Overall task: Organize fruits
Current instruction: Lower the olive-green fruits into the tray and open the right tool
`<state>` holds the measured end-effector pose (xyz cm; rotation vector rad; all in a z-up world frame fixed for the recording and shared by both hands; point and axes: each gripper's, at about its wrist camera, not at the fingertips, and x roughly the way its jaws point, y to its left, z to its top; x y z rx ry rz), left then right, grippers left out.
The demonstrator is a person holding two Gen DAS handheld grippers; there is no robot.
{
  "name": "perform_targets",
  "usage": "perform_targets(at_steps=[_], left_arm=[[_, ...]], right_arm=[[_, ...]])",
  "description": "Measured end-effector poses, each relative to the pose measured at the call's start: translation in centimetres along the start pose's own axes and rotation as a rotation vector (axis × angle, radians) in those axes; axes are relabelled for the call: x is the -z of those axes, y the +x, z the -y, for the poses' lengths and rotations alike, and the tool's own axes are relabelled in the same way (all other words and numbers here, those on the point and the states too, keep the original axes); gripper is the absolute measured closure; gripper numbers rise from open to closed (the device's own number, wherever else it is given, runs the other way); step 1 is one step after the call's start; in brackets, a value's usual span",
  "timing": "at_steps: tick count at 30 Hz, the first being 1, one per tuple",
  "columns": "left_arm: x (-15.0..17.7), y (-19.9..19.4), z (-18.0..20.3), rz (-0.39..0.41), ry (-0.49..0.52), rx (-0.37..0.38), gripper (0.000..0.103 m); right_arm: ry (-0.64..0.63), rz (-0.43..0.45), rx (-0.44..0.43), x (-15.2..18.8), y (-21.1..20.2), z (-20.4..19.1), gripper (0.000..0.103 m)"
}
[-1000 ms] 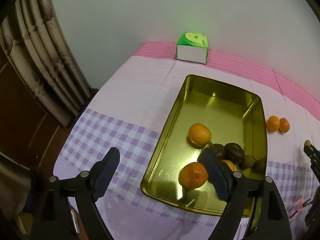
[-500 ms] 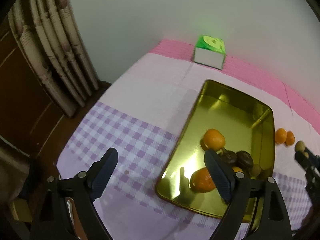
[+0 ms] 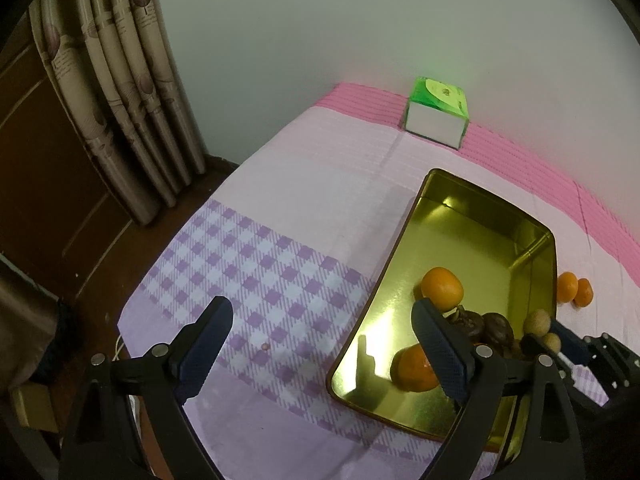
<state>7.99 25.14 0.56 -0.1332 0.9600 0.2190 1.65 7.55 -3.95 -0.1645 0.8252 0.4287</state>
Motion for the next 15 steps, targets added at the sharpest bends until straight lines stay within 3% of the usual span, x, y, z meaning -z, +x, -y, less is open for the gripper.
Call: perform_targets(at_steps=[15], left_arm=[[-0.1,0.0,-0.4,0.001,-0.009,-0.001,0.012]], right_arm=[[-0.033,-0.046,-0.004,0.2,2.0,-1.0,0.080]])
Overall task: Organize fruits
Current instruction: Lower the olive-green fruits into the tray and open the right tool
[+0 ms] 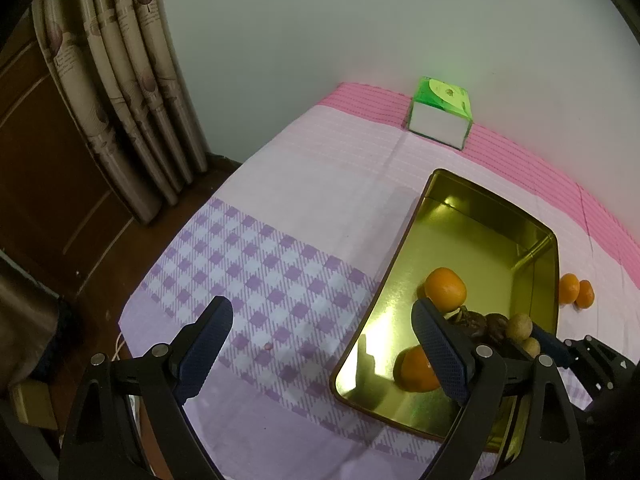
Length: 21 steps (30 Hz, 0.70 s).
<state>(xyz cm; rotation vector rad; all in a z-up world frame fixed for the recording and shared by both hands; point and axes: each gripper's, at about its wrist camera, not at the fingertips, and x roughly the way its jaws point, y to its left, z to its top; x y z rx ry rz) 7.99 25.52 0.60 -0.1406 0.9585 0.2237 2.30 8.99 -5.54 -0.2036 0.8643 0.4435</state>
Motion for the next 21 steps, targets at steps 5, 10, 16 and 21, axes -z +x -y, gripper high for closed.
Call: perform_targets(at_steps=[5,10,16,21], left_arm=[[0.00,0.02,0.00,-0.001,0.001,0.001,0.012],[0.13,-0.01,0.06,-0.001,0.004,0.003,0.012],[0.24,-0.02,0.34,0.002,0.012,0.002,0.012],[0.25,-0.07,0.49,0.003,0.015,0.003,0.012]], right_arm=[[0.000,-0.008,-0.005,0.34,0.15,-0.24,0.080],[0.005,-0.009,-0.009,0.32,0.24,-0.18,0.080],[0.006,-0.004,-0.009,0.28,-0.03,-0.03,0.079],[0.018,0.011,-0.013,0.16,-0.71,0.19,0.077]])
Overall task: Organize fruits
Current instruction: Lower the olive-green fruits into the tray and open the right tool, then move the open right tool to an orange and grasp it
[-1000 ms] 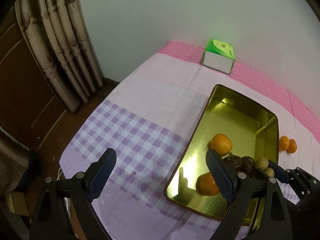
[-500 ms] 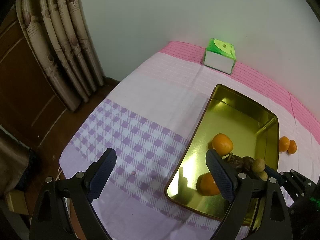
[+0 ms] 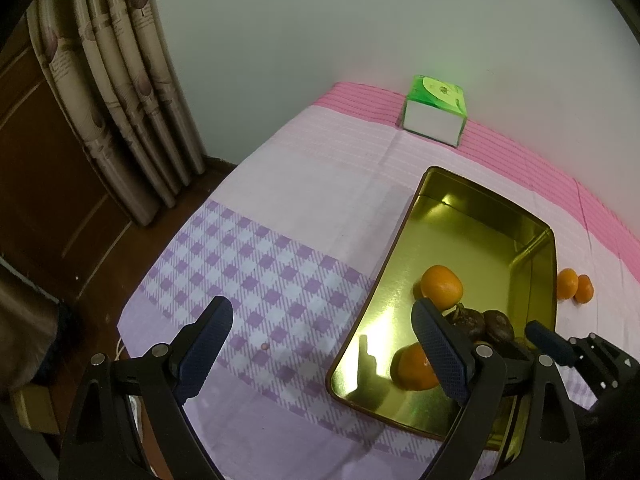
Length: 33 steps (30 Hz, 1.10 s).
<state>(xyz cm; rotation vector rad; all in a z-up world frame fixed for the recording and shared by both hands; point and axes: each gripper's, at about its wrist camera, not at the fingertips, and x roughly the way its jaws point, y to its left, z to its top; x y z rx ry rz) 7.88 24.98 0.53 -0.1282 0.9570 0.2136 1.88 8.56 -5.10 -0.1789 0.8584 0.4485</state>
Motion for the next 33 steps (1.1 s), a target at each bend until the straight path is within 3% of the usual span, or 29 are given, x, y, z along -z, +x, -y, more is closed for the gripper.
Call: perform_targets(at_steps=[11,33], left_arm=[[0.1,-0.2,0.8,0.014,0.054,0.004,0.012],[0.7,-0.2,2.2,0.018,0.132,0.028,0.012]], right_arm=[[0.060,0.062,0.016,-0.2,-2.8,2.1,0.071],[0.242,0.055,0.197,3.9,-4.3,13.5,0.065]])
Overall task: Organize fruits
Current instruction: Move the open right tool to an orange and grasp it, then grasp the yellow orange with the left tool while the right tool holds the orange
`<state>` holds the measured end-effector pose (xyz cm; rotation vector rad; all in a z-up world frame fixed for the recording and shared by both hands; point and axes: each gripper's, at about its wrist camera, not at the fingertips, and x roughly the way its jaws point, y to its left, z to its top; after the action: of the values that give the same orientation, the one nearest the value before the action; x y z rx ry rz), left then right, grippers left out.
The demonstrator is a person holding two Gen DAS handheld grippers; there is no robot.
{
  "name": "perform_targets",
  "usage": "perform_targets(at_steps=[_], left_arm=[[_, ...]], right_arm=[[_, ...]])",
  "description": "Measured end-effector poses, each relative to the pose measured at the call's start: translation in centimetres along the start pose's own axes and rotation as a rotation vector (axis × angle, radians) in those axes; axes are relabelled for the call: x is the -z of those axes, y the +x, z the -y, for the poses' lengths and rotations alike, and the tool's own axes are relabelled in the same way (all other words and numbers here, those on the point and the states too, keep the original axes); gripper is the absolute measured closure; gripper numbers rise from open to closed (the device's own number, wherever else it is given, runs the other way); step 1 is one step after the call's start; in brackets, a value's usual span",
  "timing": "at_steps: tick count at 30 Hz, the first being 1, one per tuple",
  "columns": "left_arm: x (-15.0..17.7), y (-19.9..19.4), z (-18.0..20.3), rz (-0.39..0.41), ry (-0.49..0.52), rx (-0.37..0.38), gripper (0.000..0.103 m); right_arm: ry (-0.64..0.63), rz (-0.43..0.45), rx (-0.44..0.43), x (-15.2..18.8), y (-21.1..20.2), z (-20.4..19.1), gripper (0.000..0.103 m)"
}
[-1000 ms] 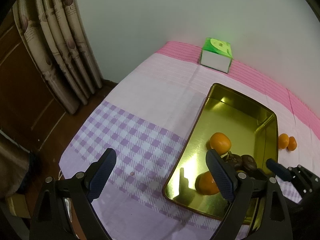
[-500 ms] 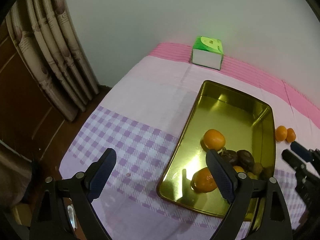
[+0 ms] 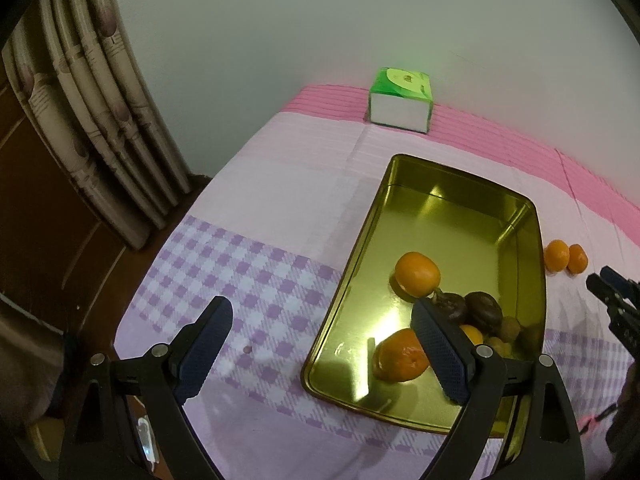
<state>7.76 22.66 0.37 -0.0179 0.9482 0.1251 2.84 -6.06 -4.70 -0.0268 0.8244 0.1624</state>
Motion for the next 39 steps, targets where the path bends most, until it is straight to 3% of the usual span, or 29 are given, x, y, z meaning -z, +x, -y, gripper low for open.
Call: perform_targets(at_steps=[10,21,24,32,39], left_arm=[[0.0,0.0,1.0,0.015,0.037,0.047,0.012],[0.1,-0.3,2.5,0.063,0.087,0.054,0.012],[0.1,-0.2,3.1,0.058,0.097,0.046,0.012],[0.0,-0.3,7.7,0.039,0.159,0.063,0.012],[-0.5,-0.4,13.7,0.037,0.233,0.125,0.012]], right_arm=[[-0.003,-0.017,0.026,-0.6,2.9,2.3,0.063],[0.002,-0.023,-0.024,-1.0,5.2,3.1,0.061],[0.007,-0.019,-0.042,-0.9,5.3,3.3,0.066],[0.018,-0.009,-0.047,-0.5,4.9,4.2,0.067],[0.023,0.009,0.030,0.4,3.6,6.6,0.067]])
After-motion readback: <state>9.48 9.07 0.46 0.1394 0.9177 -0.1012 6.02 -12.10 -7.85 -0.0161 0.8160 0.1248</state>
